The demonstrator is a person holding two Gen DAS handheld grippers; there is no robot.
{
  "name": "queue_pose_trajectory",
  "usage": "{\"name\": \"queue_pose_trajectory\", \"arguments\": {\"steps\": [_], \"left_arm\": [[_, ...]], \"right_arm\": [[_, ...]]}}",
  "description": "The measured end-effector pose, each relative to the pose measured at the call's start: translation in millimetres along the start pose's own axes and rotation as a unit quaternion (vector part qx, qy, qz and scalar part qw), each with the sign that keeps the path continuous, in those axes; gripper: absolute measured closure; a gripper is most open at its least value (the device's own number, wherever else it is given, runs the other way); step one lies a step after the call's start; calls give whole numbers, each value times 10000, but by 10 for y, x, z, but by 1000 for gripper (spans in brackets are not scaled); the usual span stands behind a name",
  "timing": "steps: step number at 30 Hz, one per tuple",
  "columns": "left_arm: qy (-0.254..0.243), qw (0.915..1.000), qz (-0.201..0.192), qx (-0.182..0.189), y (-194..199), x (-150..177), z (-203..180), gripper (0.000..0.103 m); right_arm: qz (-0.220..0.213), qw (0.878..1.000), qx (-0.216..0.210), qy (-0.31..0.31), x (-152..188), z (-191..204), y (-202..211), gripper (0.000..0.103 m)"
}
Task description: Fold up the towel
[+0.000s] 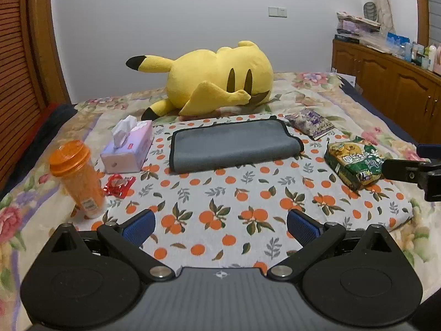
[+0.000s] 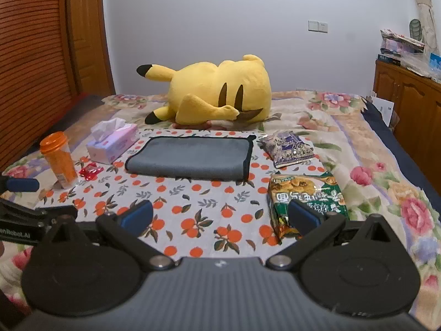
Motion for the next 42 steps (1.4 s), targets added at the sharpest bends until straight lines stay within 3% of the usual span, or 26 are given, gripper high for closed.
{"name": "queue_pose_trajectory", "arguments": {"steps": [23, 42], "left_arm": [[176, 9996, 212, -16, -39, 530, -85, 0], [334, 9983, -418, -213, 188, 474, 41, 0]], "right_arm": [[77, 9999, -52, 37, 328, 106, 104, 0], [-86, 9998, 116, 129, 385, 94, 116, 0]]}}
Point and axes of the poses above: each gripper's, at about its wrist camera, not at the fingertips, and y roughly against the way its jaws point, z to its left, x to its underside, the point moved 10 cm from there along -y, roughly the way its jaws point, and after that the axes turned 11 degrees about x, right-handed, at the moved point
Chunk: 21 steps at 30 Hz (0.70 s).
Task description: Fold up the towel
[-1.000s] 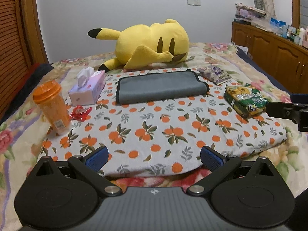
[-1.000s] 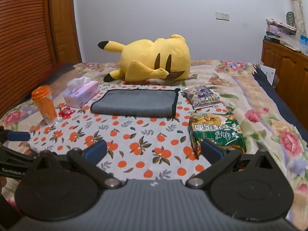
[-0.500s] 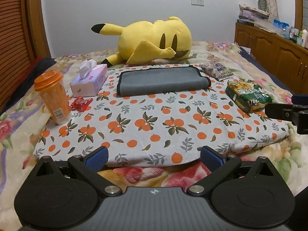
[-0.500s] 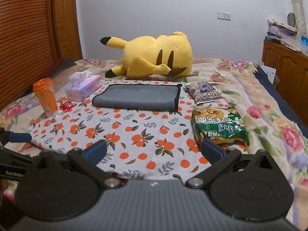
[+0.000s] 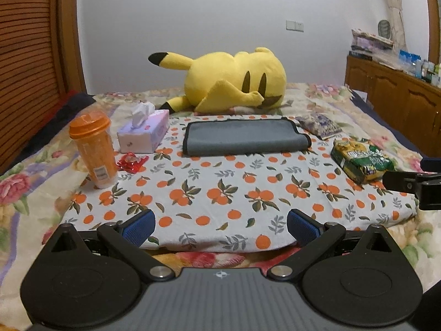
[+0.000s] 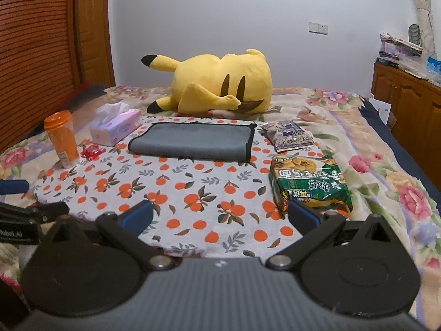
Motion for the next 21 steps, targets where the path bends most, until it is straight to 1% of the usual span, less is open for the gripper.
{"name": "queue_pose_trajectory", "arguments": {"steps": [8, 13, 17, 21], "left_arm": [[-97, 9996, -257, -100, 104, -55, -4, 0], [-176, 9989, -429, -62, 157, -99, -37, 0], [-210, 9983, -548, 43, 201, -131, -75, 0], [-298, 9974, -648, 30, 232, -149, -108, 0]], "right_arm": [[-212, 9997, 60, -66, -41, -47, 91, 0], [-304, 9994, 57, -129, -64, -71, 120, 0], [-367, 9992, 59, -171, -82, -83, 136, 0], [-431, 9989, 57, -200, -99, -89, 152, 0]]}}
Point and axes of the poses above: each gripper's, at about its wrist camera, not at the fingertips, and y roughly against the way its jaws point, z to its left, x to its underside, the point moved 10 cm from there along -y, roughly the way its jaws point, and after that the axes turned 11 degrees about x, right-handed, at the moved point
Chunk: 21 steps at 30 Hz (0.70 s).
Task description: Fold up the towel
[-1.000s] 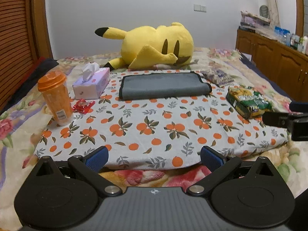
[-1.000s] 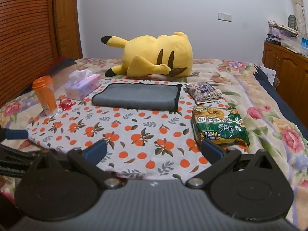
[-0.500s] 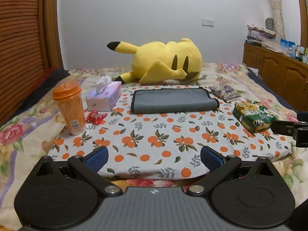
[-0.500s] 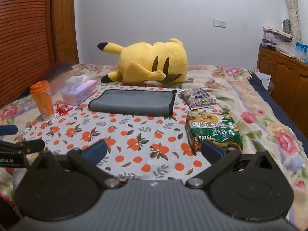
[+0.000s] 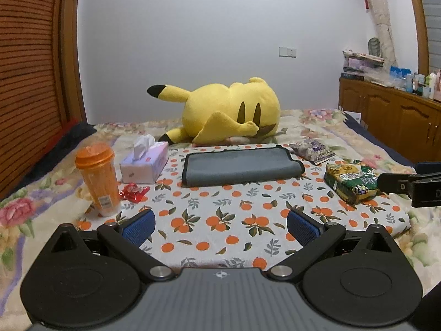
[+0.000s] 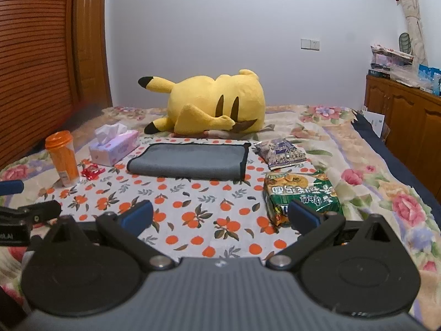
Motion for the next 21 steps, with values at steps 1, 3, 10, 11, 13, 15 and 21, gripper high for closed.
{"name": "queue_pose_trajectory", "arguments": {"steps": [1, 3, 10, 11, 13, 15, 21], "left_arm": [[-11, 10000, -19, -3, 8, -4, -4, 0], [-24, 10000, -55, -14, 22, -16, -2, 0], [-47, 9998, -182, -52, 58, -54, 12, 0], [-52, 9998, -211, -49, 68, -62, 11, 0], [-76, 9996, -270, -57, 92, -76, 8, 0], [-105, 9994, -316, -69, 110, -90, 0, 0], [-137, 9990, -421, -67, 141, -126, -9, 0]], "right_arm": [[-17, 10000, 2, -5, -4, 1, 3, 0], [-64, 10000, 0, -14, -16, 1, 14, 0], [-237, 9997, 7, -2, -59, 10, 64, 0], [-271, 9996, 4, -7, -66, 7, 77, 0], [-322, 9995, 7, -15, -80, 2, 94, 0], [-365, 9993, 16, -32, -93, -3, 102, 0], [-494, 9987, 41, -94, -127, -38, 139, 0]]}}
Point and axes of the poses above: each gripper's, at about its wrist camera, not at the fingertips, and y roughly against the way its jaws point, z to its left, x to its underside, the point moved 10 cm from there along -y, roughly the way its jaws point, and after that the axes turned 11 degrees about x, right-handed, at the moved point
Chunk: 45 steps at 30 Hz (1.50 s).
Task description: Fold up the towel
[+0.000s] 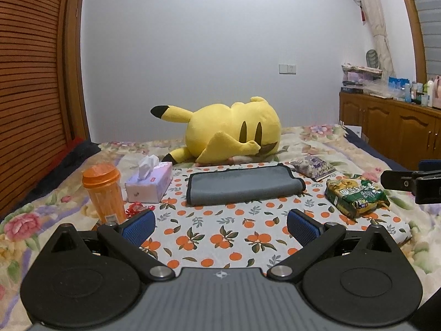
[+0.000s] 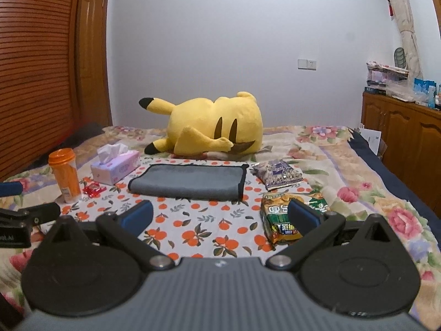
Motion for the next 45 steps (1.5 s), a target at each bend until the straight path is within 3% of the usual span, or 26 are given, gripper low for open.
{"name": "queue_pose_trajectory", "arguments": {"steps": [20, 45], "left_arm": [[31, 9994, -336, 7, 87, -107, 20, 0], [50, 9996, -275, 3, 71, -85, 34, 0]], "right_arm": [[-373, 9991, 131, -169, -100, -99, 76, 0], [-371, 9991, 135, -174, -99, -100, 70, 0]]}}
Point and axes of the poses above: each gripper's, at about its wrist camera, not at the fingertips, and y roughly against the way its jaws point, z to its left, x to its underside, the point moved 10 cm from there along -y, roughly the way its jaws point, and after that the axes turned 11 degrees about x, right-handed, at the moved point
